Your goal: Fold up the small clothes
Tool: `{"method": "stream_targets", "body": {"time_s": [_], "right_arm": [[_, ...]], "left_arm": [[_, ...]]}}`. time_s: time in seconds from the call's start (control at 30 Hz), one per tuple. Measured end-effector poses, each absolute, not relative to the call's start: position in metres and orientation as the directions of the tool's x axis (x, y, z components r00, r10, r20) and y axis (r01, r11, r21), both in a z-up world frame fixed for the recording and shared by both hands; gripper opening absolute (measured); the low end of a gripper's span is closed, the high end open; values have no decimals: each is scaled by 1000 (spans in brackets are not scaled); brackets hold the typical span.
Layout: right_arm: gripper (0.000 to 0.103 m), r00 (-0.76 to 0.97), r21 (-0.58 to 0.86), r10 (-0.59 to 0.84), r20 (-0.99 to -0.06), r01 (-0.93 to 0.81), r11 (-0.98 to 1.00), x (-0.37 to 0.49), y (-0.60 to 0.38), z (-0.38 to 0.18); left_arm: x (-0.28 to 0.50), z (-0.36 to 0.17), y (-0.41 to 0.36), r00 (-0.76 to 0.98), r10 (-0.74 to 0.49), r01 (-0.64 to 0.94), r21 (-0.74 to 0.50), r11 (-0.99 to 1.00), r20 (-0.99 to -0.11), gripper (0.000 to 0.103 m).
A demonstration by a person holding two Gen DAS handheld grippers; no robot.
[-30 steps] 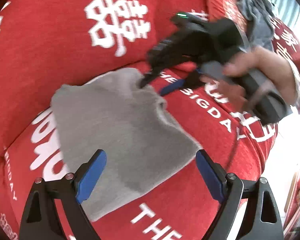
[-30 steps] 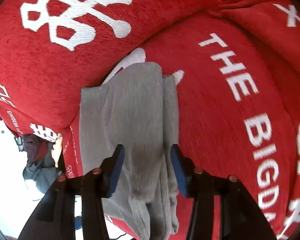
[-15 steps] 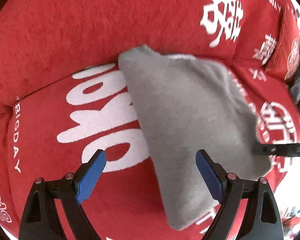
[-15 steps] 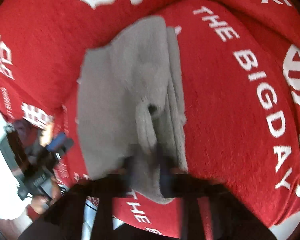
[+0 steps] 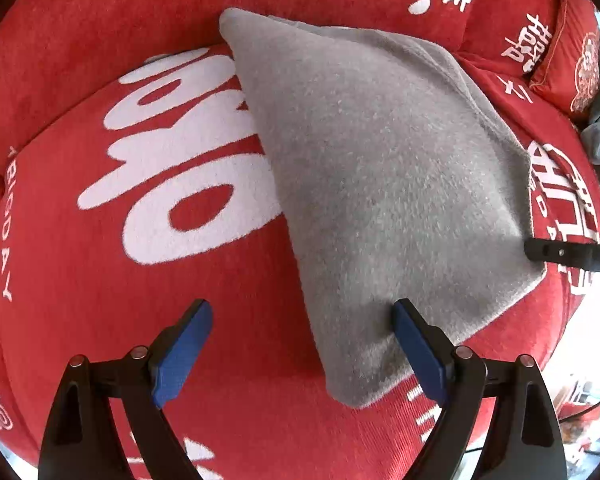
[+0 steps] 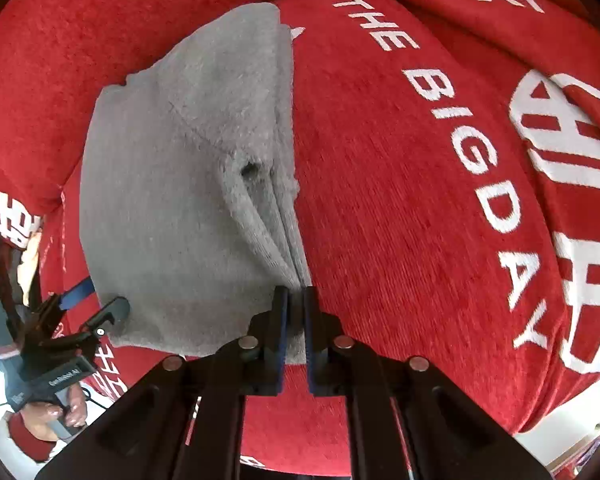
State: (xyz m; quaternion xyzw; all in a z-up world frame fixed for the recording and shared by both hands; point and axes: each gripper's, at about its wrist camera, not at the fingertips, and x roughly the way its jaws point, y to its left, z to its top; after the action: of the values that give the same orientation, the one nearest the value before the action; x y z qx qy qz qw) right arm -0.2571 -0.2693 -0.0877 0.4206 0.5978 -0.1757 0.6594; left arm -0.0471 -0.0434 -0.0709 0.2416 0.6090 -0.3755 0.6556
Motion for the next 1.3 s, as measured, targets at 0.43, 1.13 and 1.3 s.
{"method": "stream_targets", "body": {"time_s": [0.43, 1.13, 1.3], "right_arm": [[44, 285, 373, 250, -925, 800, 469, -314, -229, -51], [47, 311, 450, 329, -892, 686, 572, -231, -283, -30], [49, 301, 453, 345, -889, 684, 571, -228, -302, -37]], "left_arm": [[-45, -40, -22, -68, -187, 776, -170, 608, -980, 91], [-32, -34, -62, -44, -151, 700, -138, 701, -988, 96], [-26, -39, -73, -34, -134, 682, -121, 722, -990, 101]]}}
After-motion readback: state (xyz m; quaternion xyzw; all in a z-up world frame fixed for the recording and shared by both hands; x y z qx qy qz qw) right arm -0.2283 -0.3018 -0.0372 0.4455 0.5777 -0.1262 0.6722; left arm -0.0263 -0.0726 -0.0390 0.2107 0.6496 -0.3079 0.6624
